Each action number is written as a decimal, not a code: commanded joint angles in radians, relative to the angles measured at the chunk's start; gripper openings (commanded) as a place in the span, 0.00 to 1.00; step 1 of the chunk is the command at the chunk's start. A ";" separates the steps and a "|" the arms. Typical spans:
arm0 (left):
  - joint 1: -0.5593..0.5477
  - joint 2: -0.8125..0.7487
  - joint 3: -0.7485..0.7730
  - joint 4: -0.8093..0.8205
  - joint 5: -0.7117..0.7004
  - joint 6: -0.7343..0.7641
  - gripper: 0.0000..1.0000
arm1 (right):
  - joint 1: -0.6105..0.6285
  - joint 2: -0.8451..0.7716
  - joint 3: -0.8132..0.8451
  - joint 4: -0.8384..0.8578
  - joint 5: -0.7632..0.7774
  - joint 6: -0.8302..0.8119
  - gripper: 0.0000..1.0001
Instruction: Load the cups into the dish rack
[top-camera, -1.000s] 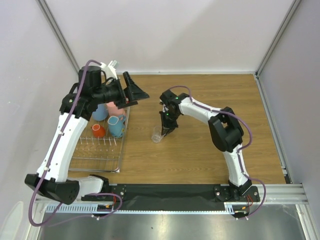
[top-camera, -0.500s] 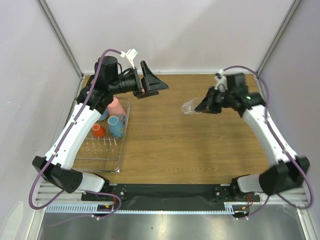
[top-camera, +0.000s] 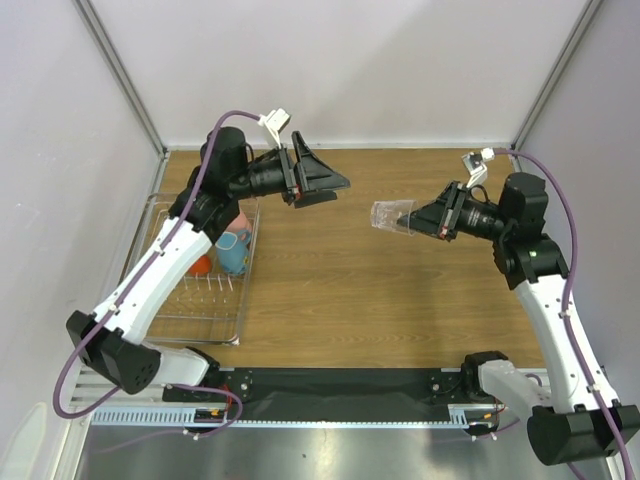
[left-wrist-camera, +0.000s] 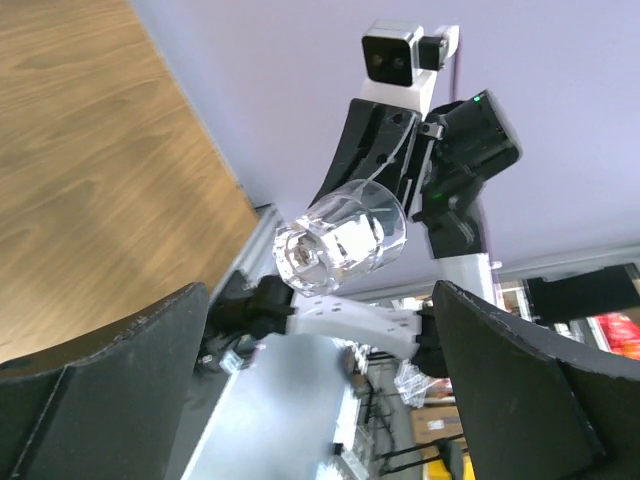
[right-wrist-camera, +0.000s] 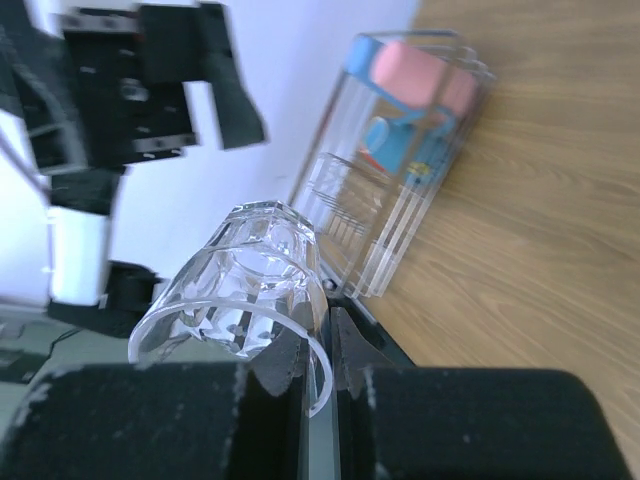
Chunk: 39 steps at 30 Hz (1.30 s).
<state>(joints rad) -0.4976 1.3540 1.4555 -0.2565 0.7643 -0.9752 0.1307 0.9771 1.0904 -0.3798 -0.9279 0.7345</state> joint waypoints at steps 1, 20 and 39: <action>-0.022 -0.088 -0.050 0.147 0.020 -0.089 1.00 | -0.003 -0.046 0.005 0.183 -0.091 0.098 0.00; -0.177 -0.125 -0.259 0.528 -0.046 -0.488 1.00 | 0.118 -0.098 -0.012 0.325 -0.029 0.180 0.00; -0.239 -0.085 -0.230 0.540 -0.008 -0.511 0.96 | 0.152 -0.060 -0.020 0.337 -0.037 0.152 0.00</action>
<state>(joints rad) -0.7280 1.2709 1.2018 0.2180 0.7372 -1.4418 0.2760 0.9119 1.0679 -0.0944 -0.9508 0.9005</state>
